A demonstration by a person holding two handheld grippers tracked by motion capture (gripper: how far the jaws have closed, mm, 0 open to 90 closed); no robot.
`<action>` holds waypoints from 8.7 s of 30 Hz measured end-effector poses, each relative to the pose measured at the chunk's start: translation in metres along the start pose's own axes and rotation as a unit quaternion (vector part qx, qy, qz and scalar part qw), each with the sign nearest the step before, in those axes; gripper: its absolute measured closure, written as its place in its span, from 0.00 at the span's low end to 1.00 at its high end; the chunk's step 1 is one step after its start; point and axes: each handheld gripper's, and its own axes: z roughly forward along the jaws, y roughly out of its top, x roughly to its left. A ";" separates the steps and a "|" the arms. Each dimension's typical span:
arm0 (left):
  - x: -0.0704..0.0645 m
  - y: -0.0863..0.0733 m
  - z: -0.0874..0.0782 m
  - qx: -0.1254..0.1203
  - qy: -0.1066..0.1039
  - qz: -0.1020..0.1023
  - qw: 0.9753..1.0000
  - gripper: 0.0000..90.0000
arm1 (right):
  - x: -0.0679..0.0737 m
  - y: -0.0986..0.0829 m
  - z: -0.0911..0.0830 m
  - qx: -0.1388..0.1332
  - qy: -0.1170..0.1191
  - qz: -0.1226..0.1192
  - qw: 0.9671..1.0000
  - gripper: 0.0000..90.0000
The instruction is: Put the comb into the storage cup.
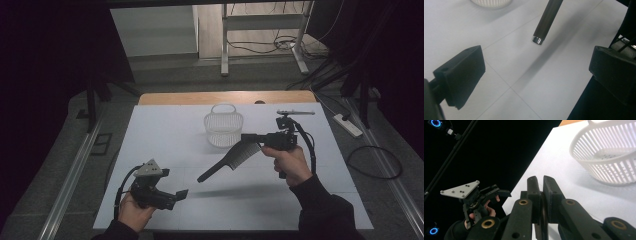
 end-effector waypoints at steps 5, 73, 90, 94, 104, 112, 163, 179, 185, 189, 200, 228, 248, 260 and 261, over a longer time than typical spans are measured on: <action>0.003 -0.005 -0.004 -0.003 0.006 0.001 1.000 0.00 | 0.000 0.004 0.000 -0.005 -0.007 -0.001 1.000 0.93; 0.017 -0.054 -0.061 -0.005 0.097 -0.053 0.994 0.00 | -0.007 0.086 -0.011 -0.090 -0.084 -0.004 0.992 0.93; 0.016 -0.052 -0.055 0.024 0.102 -0.047 0.993 0.00 | -0.009 0.106 -0.007 -0.103 -0.123 -0.017 0.987 0.93; 0.017 -0.052 -0.055 0.026 0.101 -0.051 0.993 0.00 | -0.011 0.109 -0.003 -0.102 -0.132 -0.017 0.986 0.93; 0.018 -0.052 -0.054 0.026 0.097 -0.056 0.993 0.00 | -0.019 0.113 0.007 -0.102 -0.151 -0.017 0.983 0.93; 0.019 -0.051 -0.054 0.029 0.094 -0.058 0.993 0.00 | -0.025 0.114 0.016 -0.097 -0.162 -0.019 0.982 0.93; 0.022 -0.053 -0.056 0.023 0.087 -0.067 0.994 0.00 | -0.060 0.099 0.065 -0.065 -0.182 -0.015 0.981 0.93; 0.022 -0.053 -0.056 0.023 0.085 -0.069 0.994 0.00 | -0.073 0.095 0.059 -0.053 -0.216 -0.047 0.974 0.90; 0.022 -0.053 -0.056 0.023 0.085 -0.069 0.994 0.00 | -0.079 0.092 0.058 -0.046 -0.233 -0.058 0.970 0.87; 0.022 -0.053 -0.056 0.023 0.085 -0.070 0.994 0.00 | -0.083 0.090 0.057 -0.047 -0.237 -0.065 0.968 0.86; 0.022 -0.053 -0.056 0.024 0.084 -0.070 0.994 0.00 | -0.089 0.086 0.056 -0.033 -0.277 -0.091 0.956 0.80; 0.023 -0.053 -0.056 0.025 0.084 -0.073 0.993 0.00 | -0.077 0.084 0.063 0.003 -0.337 -0.143 0.930 0.27; 0.024 -0.053 -0.056 0.023 0.083 -0.081 0.993 0.00 | -0.062 0.079 0.060 0.045 -0.342 -0.190 0.919 0.05; 0.024 -0.053 -0.056 0.024 0.082 -0.080 0.993 0.00 | -0.058 0.071 0.052 0.049 -0.322 -0.194 0.925 0.00; 0.024 -0.053 -0.056 0.025 0.082 -0.079 0.993 0.00 | -0.059 0.069 0.051 0.049 -0.321 -0.196 0.925 0.00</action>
